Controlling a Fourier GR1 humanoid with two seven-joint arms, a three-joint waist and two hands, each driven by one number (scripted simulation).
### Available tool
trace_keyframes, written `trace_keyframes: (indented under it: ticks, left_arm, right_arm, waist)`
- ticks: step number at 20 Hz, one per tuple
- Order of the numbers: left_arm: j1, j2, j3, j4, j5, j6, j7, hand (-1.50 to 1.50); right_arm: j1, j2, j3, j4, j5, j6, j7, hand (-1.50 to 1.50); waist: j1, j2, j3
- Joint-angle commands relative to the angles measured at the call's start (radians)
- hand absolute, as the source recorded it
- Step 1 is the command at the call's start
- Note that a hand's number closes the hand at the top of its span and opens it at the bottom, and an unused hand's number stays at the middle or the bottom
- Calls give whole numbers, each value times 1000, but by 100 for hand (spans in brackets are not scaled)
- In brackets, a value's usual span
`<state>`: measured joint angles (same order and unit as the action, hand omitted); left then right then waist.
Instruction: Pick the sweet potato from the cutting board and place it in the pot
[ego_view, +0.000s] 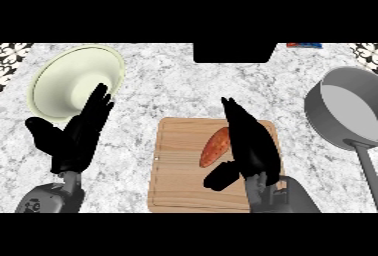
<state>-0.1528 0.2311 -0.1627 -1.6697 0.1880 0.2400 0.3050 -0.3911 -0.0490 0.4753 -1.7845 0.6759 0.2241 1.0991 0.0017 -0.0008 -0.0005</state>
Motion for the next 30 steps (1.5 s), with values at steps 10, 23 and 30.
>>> trace_keyframes:
  ticks: [10, 23, 30]
  left_arm:
    - [-30, -23, 21, -2, -21, -9, 32, 0]
    - [3, -48, 46, 10, -33, -33, 2, 0]
    - [-29, -28, 94, 21, -35, -78, 16, 0]
  right_arm:
    - [-102, 48, 19, 261, 36, -68, 149, -150]
    - [-86, 30, -81, 454, 29, 21, -2, -150]
    - [-83, 48, -32, 472, 18, -2, 32, -150]
  waist:
    - [9, 1, 0]
    - [1, 3, 0]
    - [0, 1, 0]
